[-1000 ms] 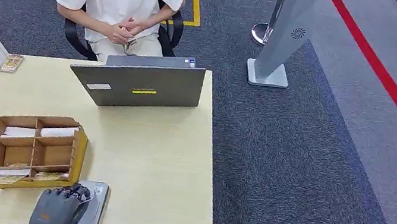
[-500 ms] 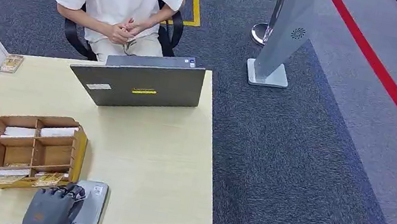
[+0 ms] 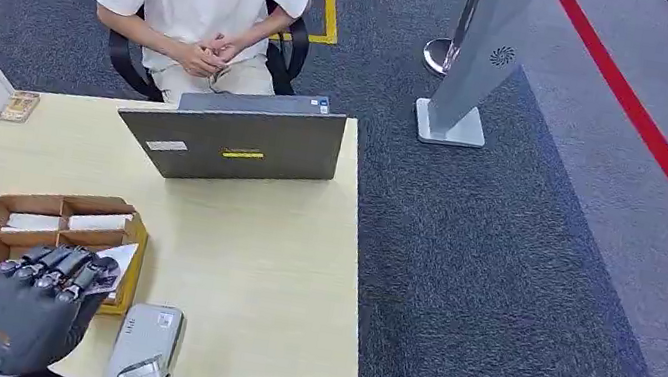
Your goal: Pass the card to the sensor for recognition and then transmit it.
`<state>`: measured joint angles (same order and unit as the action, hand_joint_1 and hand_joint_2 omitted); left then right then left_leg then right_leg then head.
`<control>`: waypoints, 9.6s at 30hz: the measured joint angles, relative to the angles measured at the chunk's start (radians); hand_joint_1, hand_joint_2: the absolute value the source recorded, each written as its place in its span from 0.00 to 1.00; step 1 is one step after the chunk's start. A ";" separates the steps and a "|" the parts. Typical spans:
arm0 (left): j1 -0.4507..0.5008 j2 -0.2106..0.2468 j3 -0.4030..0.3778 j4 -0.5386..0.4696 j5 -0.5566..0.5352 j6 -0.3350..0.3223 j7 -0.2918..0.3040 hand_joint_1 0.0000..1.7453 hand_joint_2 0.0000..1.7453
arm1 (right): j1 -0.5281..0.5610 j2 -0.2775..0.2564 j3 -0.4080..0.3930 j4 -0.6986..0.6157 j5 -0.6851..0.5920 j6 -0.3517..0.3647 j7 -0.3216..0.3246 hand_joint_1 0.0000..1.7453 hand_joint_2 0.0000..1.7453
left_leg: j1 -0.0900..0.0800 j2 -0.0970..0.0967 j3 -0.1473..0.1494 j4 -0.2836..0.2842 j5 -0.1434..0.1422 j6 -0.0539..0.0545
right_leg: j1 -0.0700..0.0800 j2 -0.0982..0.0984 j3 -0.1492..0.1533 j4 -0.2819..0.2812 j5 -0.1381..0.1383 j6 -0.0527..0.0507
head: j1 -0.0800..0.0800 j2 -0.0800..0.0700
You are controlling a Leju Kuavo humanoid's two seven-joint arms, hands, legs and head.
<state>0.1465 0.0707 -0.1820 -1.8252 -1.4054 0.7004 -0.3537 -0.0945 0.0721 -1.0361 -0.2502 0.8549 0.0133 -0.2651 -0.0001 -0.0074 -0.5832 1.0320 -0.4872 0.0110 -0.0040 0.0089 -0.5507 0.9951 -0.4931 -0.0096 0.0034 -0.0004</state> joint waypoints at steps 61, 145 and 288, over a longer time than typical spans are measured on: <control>-0.962 0.192 0.045 0.857 -0.125 -0.003 0.301 1.00 1.00 | -0.063 0.028 0.141 0.018 0.104 0.015 0.105 0.00 1.00 | 0.001 0.001 -0.002 0.000 0.006 -0.004 | 0.001 0.002 -0.005 0.003 0.004 -0.005 | 0.000 0.000; 0.161 0.044 -0.319 0.048 -0.029 -0.009 0.382 0.00 1.00 | 0.024 0.040 -0.024 0.018 -0.056 -0.024 0.034 0.00 1.00 | -0.001 0.002 -0.004 0.000 -0.002 0.000 | -0.001 0.003 -0.005 0.001 -0.002 0.001 | 0.000 0.000; -0.010 -0.166 0.184 0.506 -0.056 -0.135 0.354 0.00 1.00 | 0.014 0.048 -0.071 0.018 0.126 0.000 0.053 0.00 1.00 | -0.001 0.002 -0.002 0.000 -0.002 0.001 | -0.001 0.002 -0.003 0.001 -0.002 0.001 | 0.000 0.000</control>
<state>0.1363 -0.0954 0.0019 -1.3191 -1.4610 0.5650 0.0000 -0.0805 0.1205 -1.1070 -0.2319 0.9808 0.0137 -0.2117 -0.0012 -0.0057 -0.5851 1.0317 -0.4891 0.0115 -0.0053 0.0111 -0.5542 0.9964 -0.4955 -0.0083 0.0031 -0.0004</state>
